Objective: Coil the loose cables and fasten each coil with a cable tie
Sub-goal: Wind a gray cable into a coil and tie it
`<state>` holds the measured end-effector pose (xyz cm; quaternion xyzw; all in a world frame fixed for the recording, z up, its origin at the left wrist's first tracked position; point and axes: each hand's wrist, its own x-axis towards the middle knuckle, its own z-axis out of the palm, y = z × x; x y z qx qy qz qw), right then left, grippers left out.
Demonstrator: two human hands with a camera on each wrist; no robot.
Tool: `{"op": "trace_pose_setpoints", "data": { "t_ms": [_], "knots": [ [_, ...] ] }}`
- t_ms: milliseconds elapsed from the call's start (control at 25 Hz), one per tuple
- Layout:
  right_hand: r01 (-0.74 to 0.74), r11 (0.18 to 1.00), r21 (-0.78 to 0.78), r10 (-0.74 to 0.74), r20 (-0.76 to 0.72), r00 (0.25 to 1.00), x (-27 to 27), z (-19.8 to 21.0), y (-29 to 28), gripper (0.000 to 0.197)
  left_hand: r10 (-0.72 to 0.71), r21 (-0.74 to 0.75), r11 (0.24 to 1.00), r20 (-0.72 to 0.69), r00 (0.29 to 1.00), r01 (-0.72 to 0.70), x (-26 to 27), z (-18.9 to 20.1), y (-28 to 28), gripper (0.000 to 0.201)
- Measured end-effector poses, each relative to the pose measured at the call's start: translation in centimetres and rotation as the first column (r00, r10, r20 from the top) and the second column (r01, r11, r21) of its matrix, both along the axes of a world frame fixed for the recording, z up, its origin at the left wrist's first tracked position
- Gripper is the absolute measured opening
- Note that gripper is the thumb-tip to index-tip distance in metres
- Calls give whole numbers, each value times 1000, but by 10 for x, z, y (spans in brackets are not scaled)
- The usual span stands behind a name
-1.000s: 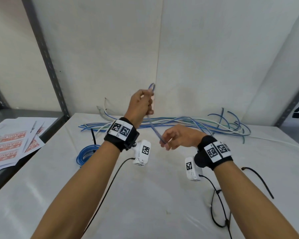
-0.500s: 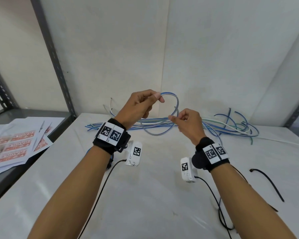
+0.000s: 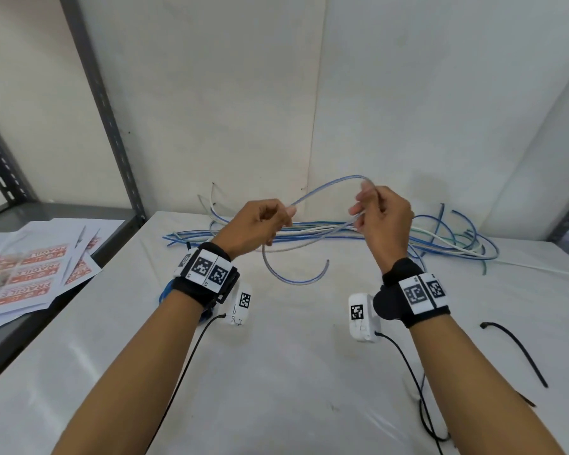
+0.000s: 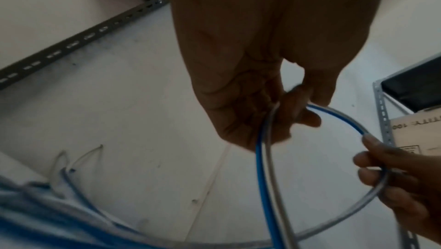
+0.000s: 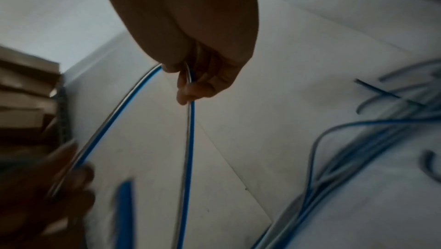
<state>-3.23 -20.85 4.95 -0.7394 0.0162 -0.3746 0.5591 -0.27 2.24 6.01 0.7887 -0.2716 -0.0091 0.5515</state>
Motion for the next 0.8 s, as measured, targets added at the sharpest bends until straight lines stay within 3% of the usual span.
{"op": "trace_pose_setpoints", "data": {
  "t_ms": [160,240,320,360,400,440,480,520,560,640,720,800],
  "knots": [
    [168,984,65,-163,-76,984,12,-33,-18,41,-11,145,989,-133,991,31,18,-24,16,42],
    [158,986,-53,-167,-272,948,23,-54,-31,39,28,191,982,-107,994,-7,26,-28,18,42],
    [-66,927,-369,-196,-627,754,23,-64,-32,25,132,46,991,-71,989,-129,35,-34,18,41],
    [-211,872,-442,-198,-713,673,21,-65,-28,48,187,-129,971,-122,975,-202,38,-38,16,42],
    [-274,843,-463,-155,-696,701,21,-66,-22,74,216,-312,910,-208,954,-274,40,-41,13,43],
    [-237,869,-434,-69,-581,811,19,-62,-10,82,214,-459,824,-293,932,-333,42,-44,10,44],
    [-152,915,-374,-3,-384,923,15,-59,3,72,197,-562,736,-356,914,-377,42,-46,6,43],
    [-94,953,-289,31,-216,976,13,-54,16,54,176,-631,660,-398,900,-408,43,-48,2,42],
    [-102,968,-228,65,-162,985,10,-50,28,40,154,-677,601,-423,893,-424,42,-49,-2,41],
    [-240,964,-115,204,-263,943,13,-50,46,32,114,-728,534,-441,890,-429,40,-51,-10,40],
    [-298,954,36,296,-273,915,20,-56,56,25,67,-752,521,-437,897,-405,36,-57,-18,40],
    [-297,950,98,310,-174,935,25,-62,59,10,25,-741,557,-436,900,-374,32,-62,-24,39]
  ]
}}
